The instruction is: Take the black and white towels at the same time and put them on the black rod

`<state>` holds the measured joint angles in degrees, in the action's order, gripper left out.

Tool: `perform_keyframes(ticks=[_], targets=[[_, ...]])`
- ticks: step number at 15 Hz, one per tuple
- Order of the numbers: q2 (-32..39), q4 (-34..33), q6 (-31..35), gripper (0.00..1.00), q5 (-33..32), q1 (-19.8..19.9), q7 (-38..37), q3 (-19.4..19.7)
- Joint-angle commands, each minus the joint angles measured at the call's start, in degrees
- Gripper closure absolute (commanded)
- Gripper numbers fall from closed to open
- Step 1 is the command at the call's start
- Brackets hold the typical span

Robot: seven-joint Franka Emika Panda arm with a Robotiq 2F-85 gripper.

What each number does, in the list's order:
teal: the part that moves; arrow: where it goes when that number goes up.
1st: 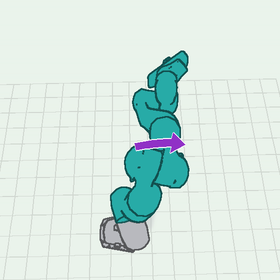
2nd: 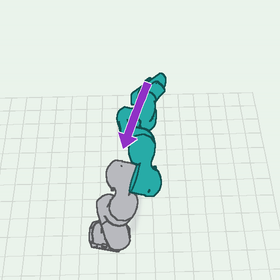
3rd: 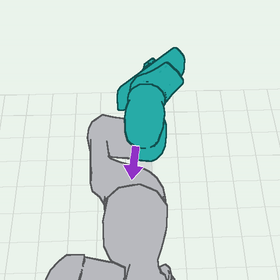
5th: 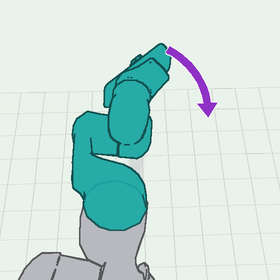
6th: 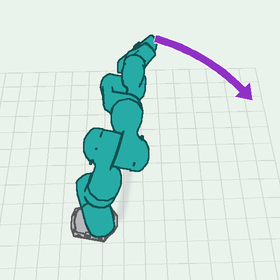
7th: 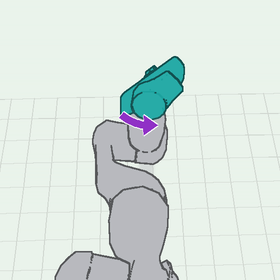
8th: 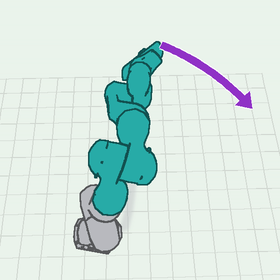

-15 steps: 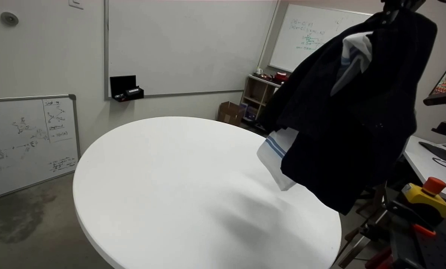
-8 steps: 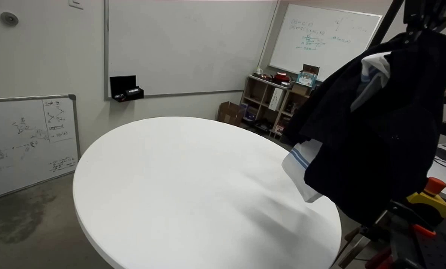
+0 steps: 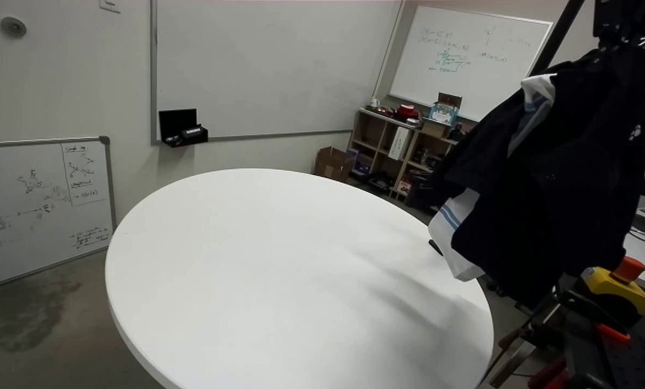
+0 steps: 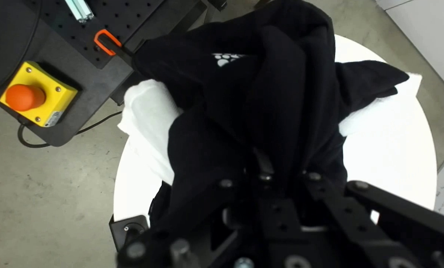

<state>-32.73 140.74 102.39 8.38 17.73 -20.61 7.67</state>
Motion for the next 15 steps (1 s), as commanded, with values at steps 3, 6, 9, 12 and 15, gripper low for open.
perform_keyframes(ticks=[3,6,9,12,15], targets=[[4.1,-6.1,-1.4,0.97,-0.7,2.0,-3.7,1.1],[8.7,-10.4,-1.7,0.97,-0.9,2.2,-4.9,1.6],[13.6,-14.3,-1.3,0.97,-2.3,2.3,-6.7,1.9],[18.7,-18.7,-1.9,0.97,-3.5,2.1,-8.6,2.7],[23.5,-23.6,-2.4,0.97,-3.8,2.0,-10.4,4.0]])
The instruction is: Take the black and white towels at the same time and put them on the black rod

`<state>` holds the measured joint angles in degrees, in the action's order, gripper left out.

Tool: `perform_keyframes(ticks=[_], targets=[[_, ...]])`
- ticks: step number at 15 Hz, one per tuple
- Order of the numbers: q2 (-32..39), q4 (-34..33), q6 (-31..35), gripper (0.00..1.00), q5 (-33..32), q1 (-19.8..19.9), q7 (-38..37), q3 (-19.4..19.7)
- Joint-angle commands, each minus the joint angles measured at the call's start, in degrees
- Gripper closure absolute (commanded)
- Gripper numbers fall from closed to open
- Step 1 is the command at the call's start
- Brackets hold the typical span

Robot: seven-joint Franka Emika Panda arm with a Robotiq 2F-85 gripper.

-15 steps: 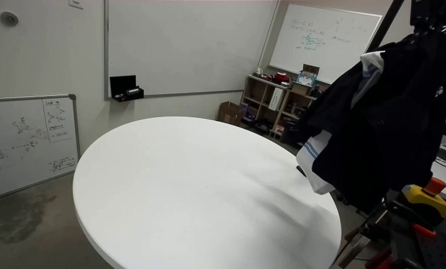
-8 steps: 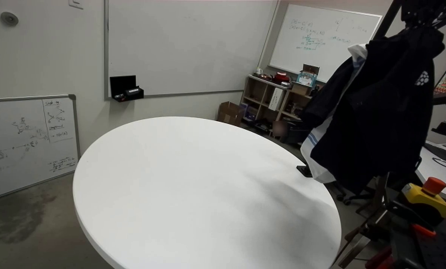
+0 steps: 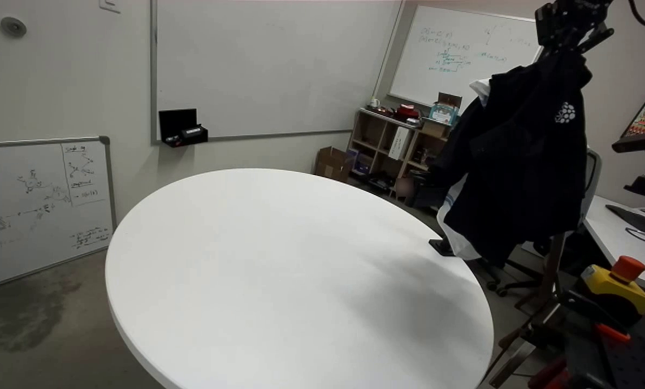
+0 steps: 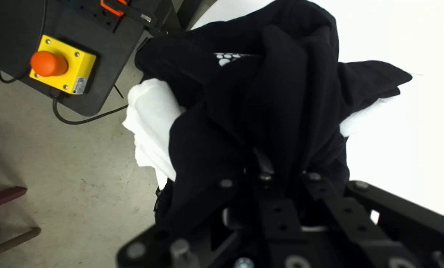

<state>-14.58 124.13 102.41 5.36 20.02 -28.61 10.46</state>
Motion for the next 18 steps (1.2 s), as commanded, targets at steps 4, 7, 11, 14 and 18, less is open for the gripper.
perform_keyframes(ticks=[4,7,11,14,18], targets=[[11.8,-14.1,-3.7,0.97,-1.1,-0.5,-5.2,3.1],[16.7,-18.7,-5.8,0.97,-0.7,-0.8,-6.1,4.3],[21.7,-22.2,-8.9,0.97,-1.3,-1.6,-6.2,4.7],[25.6,-24.9,-11.4,0.97,-0.7,-2.0,-6.3,4.9],[30.6,-28.9,-13.2,0.97,-0.7,-2.5,-8.5,5.2]])
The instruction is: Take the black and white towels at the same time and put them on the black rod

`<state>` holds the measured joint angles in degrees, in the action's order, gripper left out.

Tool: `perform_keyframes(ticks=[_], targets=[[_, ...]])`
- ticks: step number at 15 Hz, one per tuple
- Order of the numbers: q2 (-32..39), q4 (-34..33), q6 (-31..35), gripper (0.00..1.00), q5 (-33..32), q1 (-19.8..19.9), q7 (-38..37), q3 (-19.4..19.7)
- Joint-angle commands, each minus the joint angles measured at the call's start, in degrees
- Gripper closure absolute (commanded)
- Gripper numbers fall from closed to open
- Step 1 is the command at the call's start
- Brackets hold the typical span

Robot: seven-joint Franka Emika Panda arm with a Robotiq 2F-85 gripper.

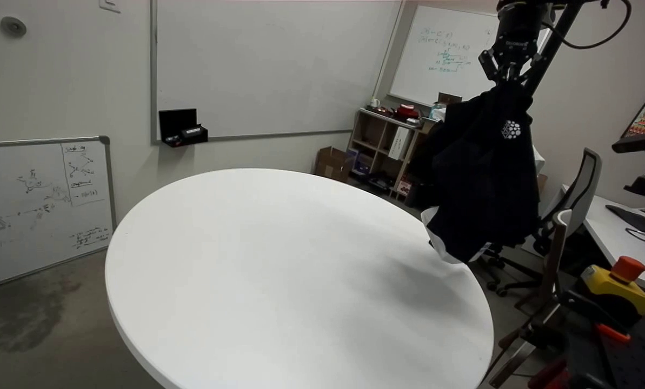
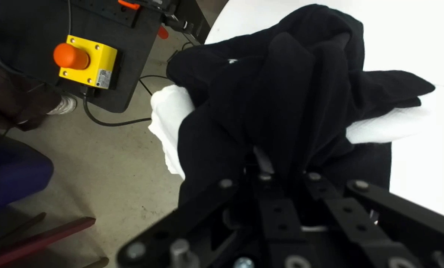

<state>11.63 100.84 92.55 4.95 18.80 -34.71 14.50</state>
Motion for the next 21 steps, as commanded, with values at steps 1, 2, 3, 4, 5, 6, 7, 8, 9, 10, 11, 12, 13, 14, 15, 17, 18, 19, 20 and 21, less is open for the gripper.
perform_keyframes(ticks=[1,2,3,4,5,6,7,8,9,10,11,12,13,14,15,17,18,19,20,21], targets=[[5.5,-6.8,-3.1,0.97,-0.3,-1.4,-3.0,1.2],[6.2,-7.3,-1.6,0.97,-0.2,-1.6,-4.2,1.3],[6.9,-8.0,-0.4,0.97,-0.4,-1.9,-5.0,1.3],[7.4,-8.4,0.9,0.97,-0.8,-2.2,-6.0,1.3],[7.9,-8.8,2.6,0.97,-1.2,-2.6,-7.1,1.3],[8.2,-8.9,4.6,0.97,-1.8,-3.1,-8.2,1.4],[8.8,-9.2,6.7,0.97,-3.0,-3.7,-9.7,1.4],[9.6,-9.7,8.3,0.97,-4.3,-4.2,-11.3,1.6],[10.3,-10.2,9.4,0.97,-5.5,-4.6,-12.8,1.7],[11.3,-10.8,10.2,0.97,-6.7,-5.0,-14.3,1.8],[12.3,-11.2,10.5,0.97,-7.9,-5.3,-15.7,1.9],[13.3,-11.9,10.4,0.97,-8.6,-5.5,-16.9,1.9],[14.4,-12.6,9.9,0.97,-9.0,-5.6,-18.0,2.0],[15.6,-13.1,9.2,0.65,-9.2,-5.7,-19.2,2.0],[16.6,-13.7,8.8,0.64,-9.4,-5.7,-19.9,2.0],[18.3,-14.2,8.6,0.5,-9.7,-5.9,-21.4,2.1],[19.1,-14.4,8.4,0.43,-9.9,-5.9,-21.9,2.1],[19.8,-14.8,8.2,0.34,-10.2,-6.0,-22.4,2.1],[20.4,-15.1,8.0,0.28,-10.4,-6.1,-22.8,2.1],[21.0,-15.6,7.6,0.19,-10.5,-6.2,-23.2,2.1]])
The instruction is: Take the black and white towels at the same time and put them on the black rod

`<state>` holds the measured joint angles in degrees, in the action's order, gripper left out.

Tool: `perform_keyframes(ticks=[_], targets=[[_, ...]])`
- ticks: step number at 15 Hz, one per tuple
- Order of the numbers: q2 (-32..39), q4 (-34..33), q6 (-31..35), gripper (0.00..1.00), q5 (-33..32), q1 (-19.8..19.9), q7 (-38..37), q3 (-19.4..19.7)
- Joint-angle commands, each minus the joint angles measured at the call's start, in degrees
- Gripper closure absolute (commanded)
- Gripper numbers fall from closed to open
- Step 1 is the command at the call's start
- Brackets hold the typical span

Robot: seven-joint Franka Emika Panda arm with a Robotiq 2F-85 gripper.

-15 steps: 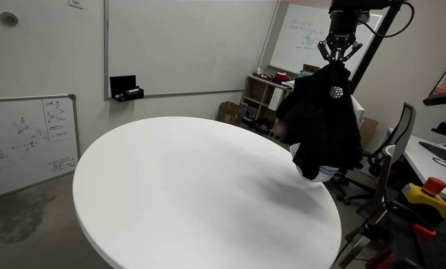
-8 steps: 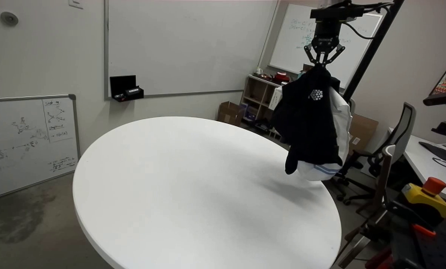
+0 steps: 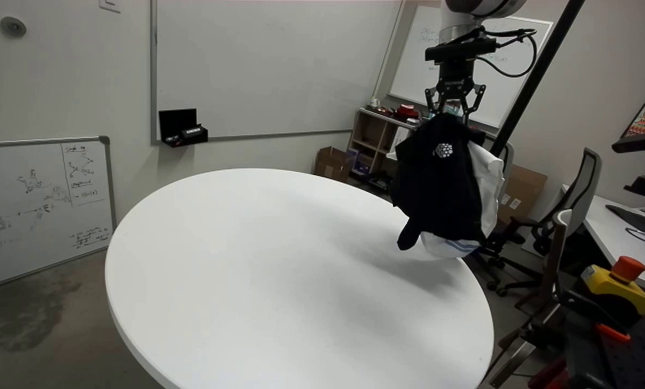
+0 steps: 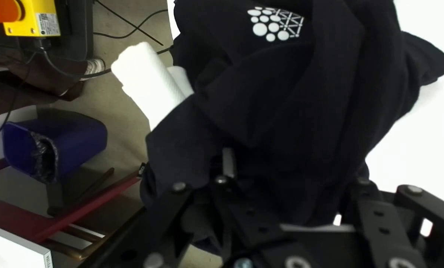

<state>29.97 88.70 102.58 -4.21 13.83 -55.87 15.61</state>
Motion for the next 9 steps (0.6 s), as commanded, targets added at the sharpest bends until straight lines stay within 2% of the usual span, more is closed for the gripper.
perform_keyframes(ticks=[1,2,3,9], targets=[[3.1,-3.7,-2.7,0.12,-1.5,-1.3,-2.4,1.0],[3.6,-4.1,-3.0,0.04,-1.7,-1.4,-2.7,1.1],[3.9,-4.3,-2.9,0.01,-2.1,-1.6,-3.6,1.3],[5.0,-5.8,0.1,0.0,-7.0,-2.9,-12.1,3.7]])
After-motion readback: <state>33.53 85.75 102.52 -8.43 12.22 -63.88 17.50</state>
